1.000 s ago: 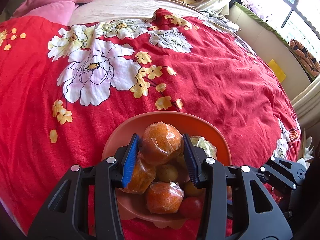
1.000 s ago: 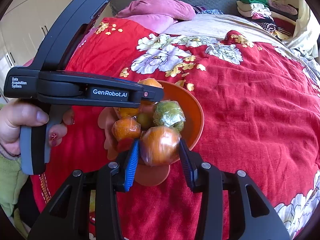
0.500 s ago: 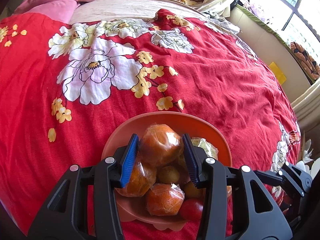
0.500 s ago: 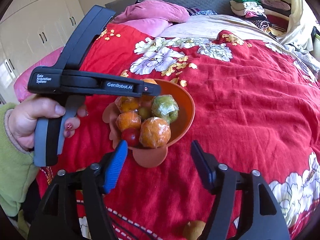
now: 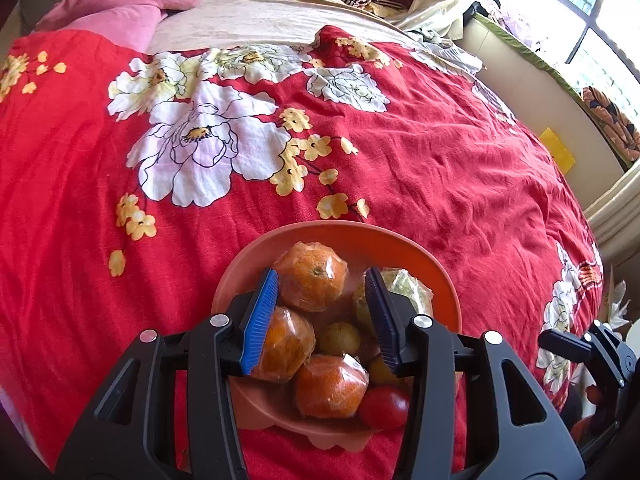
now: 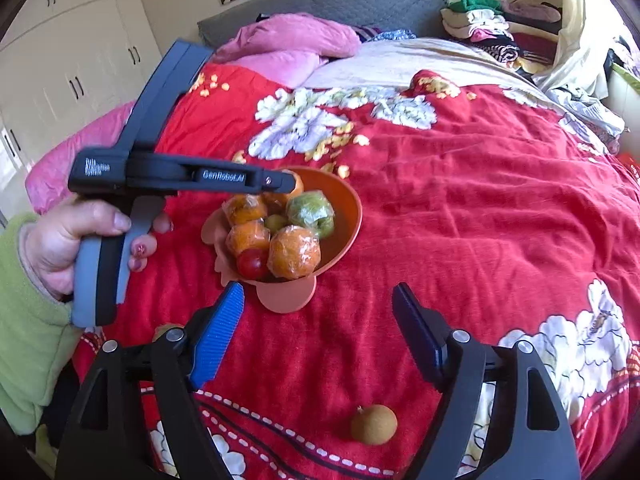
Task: Organize fruits
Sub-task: 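Open the right gripper to drop its orange while the left gripper releases its orange into the bowl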
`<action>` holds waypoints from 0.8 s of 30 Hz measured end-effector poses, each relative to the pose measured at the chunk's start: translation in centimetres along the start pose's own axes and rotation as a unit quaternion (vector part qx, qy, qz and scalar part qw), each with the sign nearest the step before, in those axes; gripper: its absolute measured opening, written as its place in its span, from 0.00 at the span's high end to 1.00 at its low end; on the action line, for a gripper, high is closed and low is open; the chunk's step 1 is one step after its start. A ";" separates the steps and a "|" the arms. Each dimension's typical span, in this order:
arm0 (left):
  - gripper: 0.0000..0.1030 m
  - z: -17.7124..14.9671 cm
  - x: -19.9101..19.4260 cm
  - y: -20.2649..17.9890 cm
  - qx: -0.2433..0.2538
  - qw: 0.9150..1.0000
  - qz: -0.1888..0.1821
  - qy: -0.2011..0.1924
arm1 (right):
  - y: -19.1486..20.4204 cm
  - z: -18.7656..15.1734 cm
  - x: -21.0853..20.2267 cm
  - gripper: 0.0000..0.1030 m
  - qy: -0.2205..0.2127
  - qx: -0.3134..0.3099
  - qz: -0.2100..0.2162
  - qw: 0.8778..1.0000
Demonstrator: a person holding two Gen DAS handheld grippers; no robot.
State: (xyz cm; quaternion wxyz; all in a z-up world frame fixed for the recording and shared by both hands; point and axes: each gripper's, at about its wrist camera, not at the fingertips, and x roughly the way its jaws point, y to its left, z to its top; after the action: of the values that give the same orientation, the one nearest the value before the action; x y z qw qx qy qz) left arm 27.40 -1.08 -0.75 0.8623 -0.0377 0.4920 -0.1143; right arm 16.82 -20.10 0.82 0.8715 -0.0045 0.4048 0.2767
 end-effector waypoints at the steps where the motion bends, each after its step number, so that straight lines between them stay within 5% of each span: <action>1: 0.63 -0.1 -0.2 -0.1 0.000 1.000 0.001 -0.002 | 0.0 0.1 -0.4 0.24 -0.003 -0.001 -0.002 1.000; 10: 0.59 -0.5 -2.8 -1.5 0.012 1.000 0.002 -0.027 | 0.3 0.2 -2.4 0.23 -0.021 -0.008 -0.018 1.000; 24: 0.39 -2.0 -7.5 -3.6 0.028 0.997 0.014 -0.070 | 0.5 0.0 -4.4 0.17 -0.039 -0.012 -0.033 0.999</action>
State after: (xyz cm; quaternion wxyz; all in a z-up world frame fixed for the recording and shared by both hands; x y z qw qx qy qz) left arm 21.50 -2.70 5.13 0.8968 -0.0139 0.4276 -0.1128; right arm 14.27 -21.76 4.09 0.8952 -0.0178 0.3669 0.2522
